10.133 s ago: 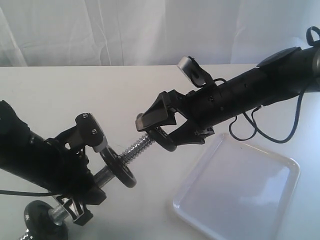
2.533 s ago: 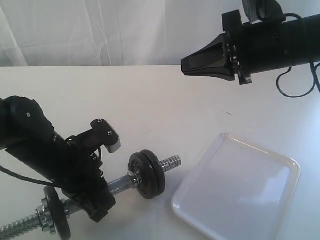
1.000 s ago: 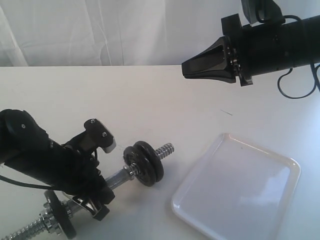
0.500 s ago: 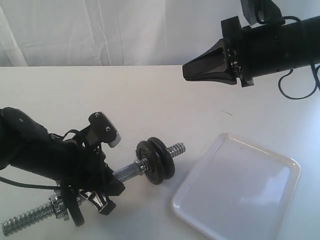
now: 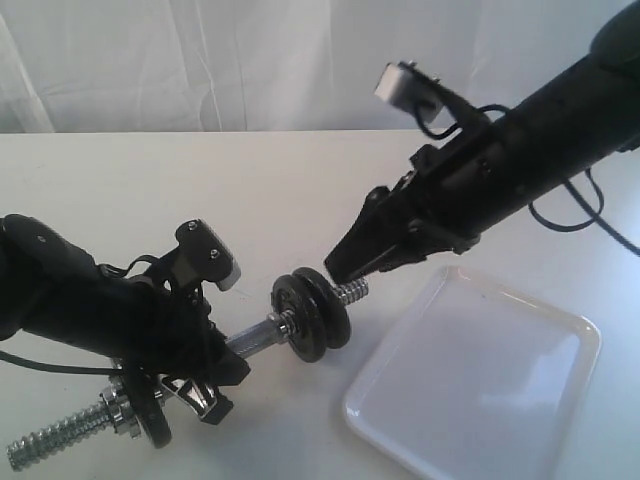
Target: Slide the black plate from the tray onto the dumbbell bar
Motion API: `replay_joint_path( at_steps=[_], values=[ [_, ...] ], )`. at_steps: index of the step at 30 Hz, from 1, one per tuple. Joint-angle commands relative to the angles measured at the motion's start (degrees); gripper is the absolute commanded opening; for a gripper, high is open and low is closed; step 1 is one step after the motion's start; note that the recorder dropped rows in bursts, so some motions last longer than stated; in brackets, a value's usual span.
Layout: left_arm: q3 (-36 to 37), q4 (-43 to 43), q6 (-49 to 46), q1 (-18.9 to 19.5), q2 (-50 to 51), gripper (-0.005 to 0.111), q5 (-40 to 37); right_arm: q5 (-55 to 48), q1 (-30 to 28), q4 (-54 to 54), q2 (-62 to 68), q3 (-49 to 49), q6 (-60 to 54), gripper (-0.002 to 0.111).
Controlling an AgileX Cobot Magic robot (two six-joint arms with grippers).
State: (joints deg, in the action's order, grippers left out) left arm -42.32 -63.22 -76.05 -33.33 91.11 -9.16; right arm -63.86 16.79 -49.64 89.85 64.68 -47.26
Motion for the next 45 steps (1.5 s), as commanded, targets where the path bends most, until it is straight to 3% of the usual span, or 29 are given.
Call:
replay_joint_path(
  at_steps=[1, 6, 16, 21, 45],
  values=[
    [-2.3, -6.6, -0.5, -0.1, -3.7, 0.0, -1.6, 7.7, 5.4, 7.9, -0.5, -0.1, 3.6, 0.076],
    [-2.3, -6.6, -0.7, -0.1, -3.7, 0.0, -2.0, 15.3, 8.8, 15.2, -0.2, -0.1, 8.6, 0.076],
    [-2.4, -6.9, -0.8, -0.1, -3.7, 0.0, -2.0, 19.5, 12.8, 15.5, 4.5, -0.1, 8.6, 0.076],
    [-2.4, -7.2, -0.9, -0.1, -3.7, 0.0, -2.1, 24.2, 12.9, 17.1, 5.7, -0.1, 10.0, 0.069],
    [-2.4, -7.8, -0.9, -0.1, -3.7, 0.0, -2.6, 25.5, 15.6, 18.4, 10.0, -0.1, 11.6, 0.069]
  ],
)
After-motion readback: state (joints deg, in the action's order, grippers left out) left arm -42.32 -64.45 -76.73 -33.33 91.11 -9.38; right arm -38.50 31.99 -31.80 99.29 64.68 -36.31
